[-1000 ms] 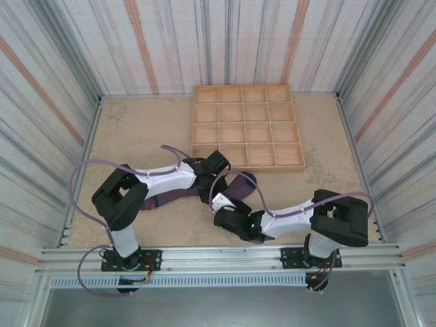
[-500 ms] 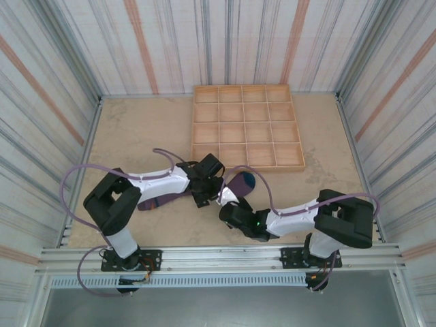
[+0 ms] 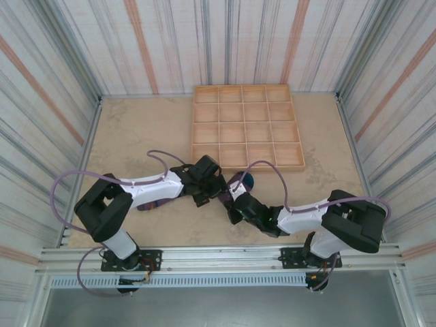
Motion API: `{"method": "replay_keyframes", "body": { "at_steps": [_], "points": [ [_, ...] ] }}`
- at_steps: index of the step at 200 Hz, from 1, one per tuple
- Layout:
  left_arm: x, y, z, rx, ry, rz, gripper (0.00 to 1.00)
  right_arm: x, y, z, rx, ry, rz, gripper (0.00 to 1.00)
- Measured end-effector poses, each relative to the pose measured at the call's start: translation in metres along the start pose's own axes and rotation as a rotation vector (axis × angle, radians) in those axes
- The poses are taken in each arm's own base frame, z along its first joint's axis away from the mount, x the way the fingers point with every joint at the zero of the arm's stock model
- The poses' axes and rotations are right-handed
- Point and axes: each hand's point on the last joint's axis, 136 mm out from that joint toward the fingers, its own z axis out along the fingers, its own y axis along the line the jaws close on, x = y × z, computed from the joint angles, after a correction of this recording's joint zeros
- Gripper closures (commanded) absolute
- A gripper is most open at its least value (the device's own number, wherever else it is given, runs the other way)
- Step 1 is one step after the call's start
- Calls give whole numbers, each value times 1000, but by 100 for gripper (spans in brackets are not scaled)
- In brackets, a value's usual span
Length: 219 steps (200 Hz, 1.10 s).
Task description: Roll the socks
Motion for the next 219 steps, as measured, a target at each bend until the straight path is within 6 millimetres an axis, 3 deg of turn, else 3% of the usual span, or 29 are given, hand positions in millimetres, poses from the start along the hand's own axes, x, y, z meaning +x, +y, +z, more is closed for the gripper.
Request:
{"method": "replay_keyframes", "body": {
  "at_steps": [39,84,105,143,219],
  "points": [
    [-3,-11,-11,52,-35,14,11,-2,-2,2,-76,15,104,100],
    [-13,-16,-49,120,-142,29,11,-4,-2,8,-164,30,225,100],
    [-13,-17,-56,144,-158,42,12,-4,-5,10,-198,41,290,100],
    [-12,-15,-51,135,-146,59,15,-5,-12,9,-259,71,409,100],
    [1,5,-13,36,-62,78,22,0,-35,11,-345,183,636,100]
  ]
}}
